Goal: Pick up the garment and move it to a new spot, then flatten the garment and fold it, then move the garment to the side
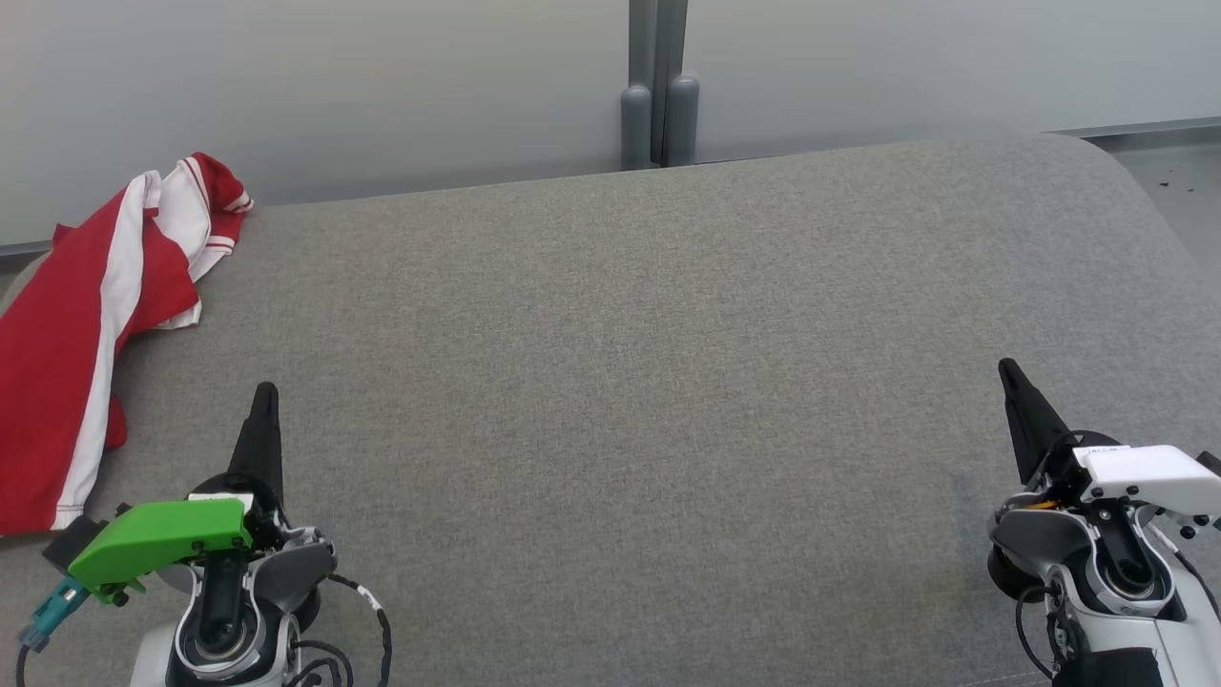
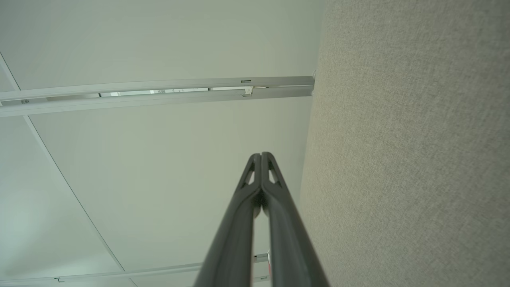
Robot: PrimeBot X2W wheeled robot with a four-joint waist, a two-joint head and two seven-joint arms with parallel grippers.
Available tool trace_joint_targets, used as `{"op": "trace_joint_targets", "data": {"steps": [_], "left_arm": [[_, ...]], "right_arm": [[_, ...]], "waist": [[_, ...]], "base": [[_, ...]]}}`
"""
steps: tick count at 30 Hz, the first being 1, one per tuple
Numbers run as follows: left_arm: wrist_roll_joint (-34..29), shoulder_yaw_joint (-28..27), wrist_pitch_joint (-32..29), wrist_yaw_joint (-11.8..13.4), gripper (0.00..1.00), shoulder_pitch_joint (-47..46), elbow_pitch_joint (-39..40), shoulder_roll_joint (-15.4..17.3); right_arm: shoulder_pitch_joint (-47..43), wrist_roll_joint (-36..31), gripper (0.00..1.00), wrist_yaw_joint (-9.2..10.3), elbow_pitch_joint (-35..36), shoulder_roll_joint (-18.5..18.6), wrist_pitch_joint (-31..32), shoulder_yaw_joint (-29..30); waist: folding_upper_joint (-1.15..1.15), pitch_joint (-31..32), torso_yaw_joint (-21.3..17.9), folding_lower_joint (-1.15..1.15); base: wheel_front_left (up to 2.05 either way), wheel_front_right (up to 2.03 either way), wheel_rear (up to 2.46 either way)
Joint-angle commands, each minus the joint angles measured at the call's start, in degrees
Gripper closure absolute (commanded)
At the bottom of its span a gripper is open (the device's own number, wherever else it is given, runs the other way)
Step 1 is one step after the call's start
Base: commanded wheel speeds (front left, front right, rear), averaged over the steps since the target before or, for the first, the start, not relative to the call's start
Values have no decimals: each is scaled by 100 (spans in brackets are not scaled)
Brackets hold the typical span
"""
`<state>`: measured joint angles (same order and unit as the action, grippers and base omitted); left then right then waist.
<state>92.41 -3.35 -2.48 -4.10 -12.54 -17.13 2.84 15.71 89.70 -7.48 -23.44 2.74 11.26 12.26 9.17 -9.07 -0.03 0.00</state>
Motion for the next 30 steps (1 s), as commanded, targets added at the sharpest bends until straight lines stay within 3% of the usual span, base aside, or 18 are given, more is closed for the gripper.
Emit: {"op": "trace_joint_targets", "data": {"steps": [1,15,16,25,30], "left_arm": [[-3,-1,-22,-32,100,-79,-18,1],[-3,-1,-22,-32,100,-80,-18,1],[0,0,1,0,0,0,0,0],[-63,107,123,-16,0,277,-83,-21],[-176,176,239,-26,0,388,45,-19]], "right_arm": [[46,19,100,-4,-7,32,15,4],[46,19,100,-3,-7,32,15,4],[0,0,0,1,0,0,-1,-1],[-283,-32,0,2,-57,-66,-182,-179],[-388,-136,0,2,43,-59,-357,-293]], "waist": [[0,0,0,0],[0,0,0,0],[0,0,0,0],[-10,11,0,0],[-2,9,0,0]], "base": [[0,0,0],[0,0,0],[0,0,0],[0,0,0],[0,0,0]]}}
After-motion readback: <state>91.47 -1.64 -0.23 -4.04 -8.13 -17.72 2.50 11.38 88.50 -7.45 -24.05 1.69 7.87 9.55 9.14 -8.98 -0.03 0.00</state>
